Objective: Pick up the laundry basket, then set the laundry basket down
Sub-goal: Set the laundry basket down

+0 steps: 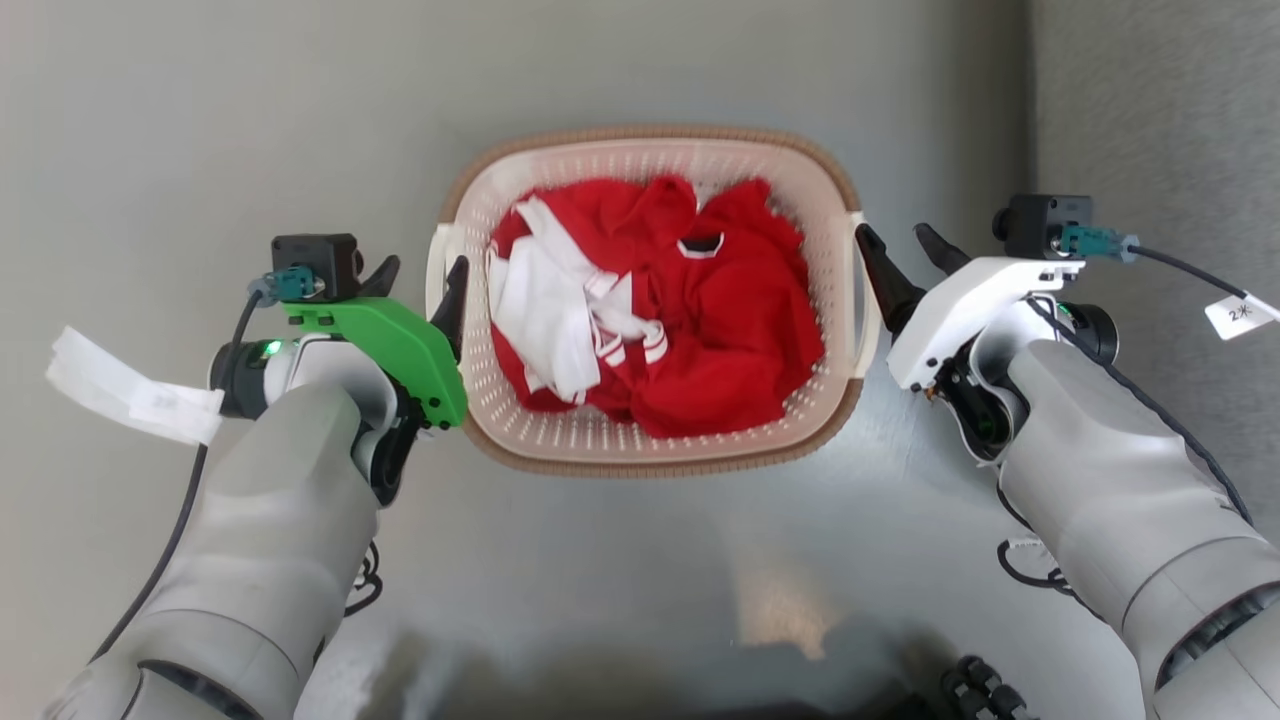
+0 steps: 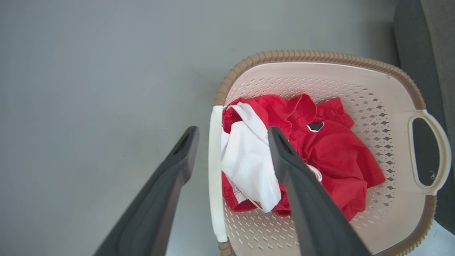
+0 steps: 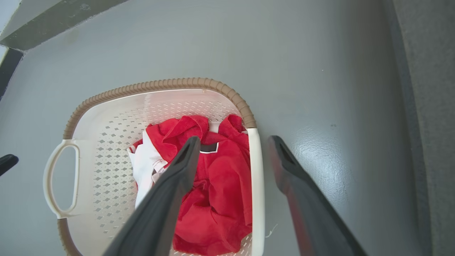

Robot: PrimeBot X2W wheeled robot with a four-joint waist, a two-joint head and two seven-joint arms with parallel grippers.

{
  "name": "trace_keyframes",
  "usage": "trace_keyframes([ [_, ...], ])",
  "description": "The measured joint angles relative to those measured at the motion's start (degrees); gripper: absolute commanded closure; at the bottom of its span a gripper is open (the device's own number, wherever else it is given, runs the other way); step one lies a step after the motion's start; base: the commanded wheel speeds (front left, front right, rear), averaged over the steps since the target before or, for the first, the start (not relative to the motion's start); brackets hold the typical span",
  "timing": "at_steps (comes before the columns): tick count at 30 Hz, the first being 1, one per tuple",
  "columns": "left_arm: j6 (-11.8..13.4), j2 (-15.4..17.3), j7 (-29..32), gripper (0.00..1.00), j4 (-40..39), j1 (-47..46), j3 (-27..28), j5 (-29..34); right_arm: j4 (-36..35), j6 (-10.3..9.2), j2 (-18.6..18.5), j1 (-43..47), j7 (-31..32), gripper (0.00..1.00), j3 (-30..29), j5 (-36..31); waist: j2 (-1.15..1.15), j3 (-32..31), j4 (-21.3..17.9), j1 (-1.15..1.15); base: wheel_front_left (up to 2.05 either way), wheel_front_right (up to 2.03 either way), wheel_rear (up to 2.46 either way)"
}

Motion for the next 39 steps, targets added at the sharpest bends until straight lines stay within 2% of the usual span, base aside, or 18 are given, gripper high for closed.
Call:
trace_keyframes([
  [9,0.00,1.34,-0.16,0.00,-5.64,1.15,2.78,1.75,-2.89,0.00,-1.44,2.63,-0.65,0.00,0.88,-0.73,0.00,-6.75,-0.67,0.00,0.00,0.00,0.00],
  [17,0.00,2.54,-0.16,0.00,-10.34,5.94,6.49,3.34,-8.67,0.00,-4.52,4.28,-0.65,0.00,-3.47,-3.39,0.00,-12.96,-0.78,0.00,0.00,0.00,0.00],
  [20,0.00,2.99,-0.16,0.00,-13.11,8.26,8.27,5.82,-11.22,0.00,-5.12,6.60,-0.66,0.00,-6.02,-4.71,0.00,-16.10,-0.72,0.00,0.00,0.00,0.00],
  [30,0.05,4.22,-0.16,0.00,-20.00,14.22,12.91,9.95,-17.14,-0.01,-5.37,13.12,-0.66,0.00,-10.72,-8.98,0.00,-23.17,-0.76,0.00,0.00,0.00,0.00],
  [39,1.10,4.79,-0.16,0.00,-26.05,22.00,17.11,13.66,-23.19,-0.26,-5.50,20.11,-0.66,0.00,-15.91,-12.87,0.00,-30.23,-0.96,0.00,0.00,0.00,0.00],
])
